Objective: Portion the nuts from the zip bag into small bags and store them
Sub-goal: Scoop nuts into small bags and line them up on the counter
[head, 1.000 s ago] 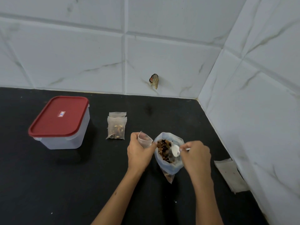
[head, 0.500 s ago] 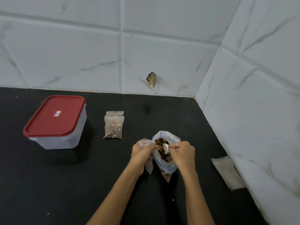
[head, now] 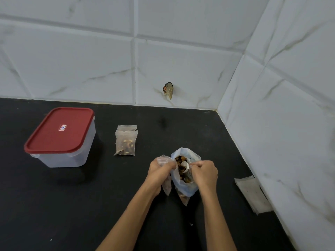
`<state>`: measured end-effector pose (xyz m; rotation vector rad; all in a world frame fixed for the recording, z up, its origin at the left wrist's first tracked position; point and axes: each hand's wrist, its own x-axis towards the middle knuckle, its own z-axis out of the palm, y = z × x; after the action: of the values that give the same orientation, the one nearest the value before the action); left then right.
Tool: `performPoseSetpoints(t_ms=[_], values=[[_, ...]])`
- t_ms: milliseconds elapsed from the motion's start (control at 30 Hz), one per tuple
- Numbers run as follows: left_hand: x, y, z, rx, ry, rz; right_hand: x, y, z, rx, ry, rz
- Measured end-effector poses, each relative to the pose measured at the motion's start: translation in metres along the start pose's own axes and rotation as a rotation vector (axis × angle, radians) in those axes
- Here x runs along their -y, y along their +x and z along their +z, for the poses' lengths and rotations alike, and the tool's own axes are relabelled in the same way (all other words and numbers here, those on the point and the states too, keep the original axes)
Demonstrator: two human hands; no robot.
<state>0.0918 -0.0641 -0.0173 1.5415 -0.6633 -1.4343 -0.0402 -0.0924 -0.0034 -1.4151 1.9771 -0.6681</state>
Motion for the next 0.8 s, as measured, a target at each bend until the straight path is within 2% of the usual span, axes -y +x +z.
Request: performPoseSetpoints(t_ms=[133, 400, 600, 733, 800], values=[[-0.003, -0.003, 0.002, 0.095, 0.030, 0.028, -0.004, 0.002, -0.001, 0.001, 0.160, 0.102], [-0.002, -0.003, 0.002, 0.035, -0.020, 0.012, -0.017, 0.005, -0.010, 0.190, 0.563, 0.402], [0.000, -0.006, -0.002, 0.021, -0.021, 0.002, -0.016, 0.005, -0.013, 0.253, 0.675, 0.419], [-0.004, -0.011, -0.002, 0.016, -0.004, 0.052, -0.015, 0.002, -0.018, 0.252, 0.729, 0.403], [-0.004, -0.010, -0.003, -0.036, 0.028, 0.101, -0.014, 0.000, -0.024, 0.236, 0.775, 0.382]])
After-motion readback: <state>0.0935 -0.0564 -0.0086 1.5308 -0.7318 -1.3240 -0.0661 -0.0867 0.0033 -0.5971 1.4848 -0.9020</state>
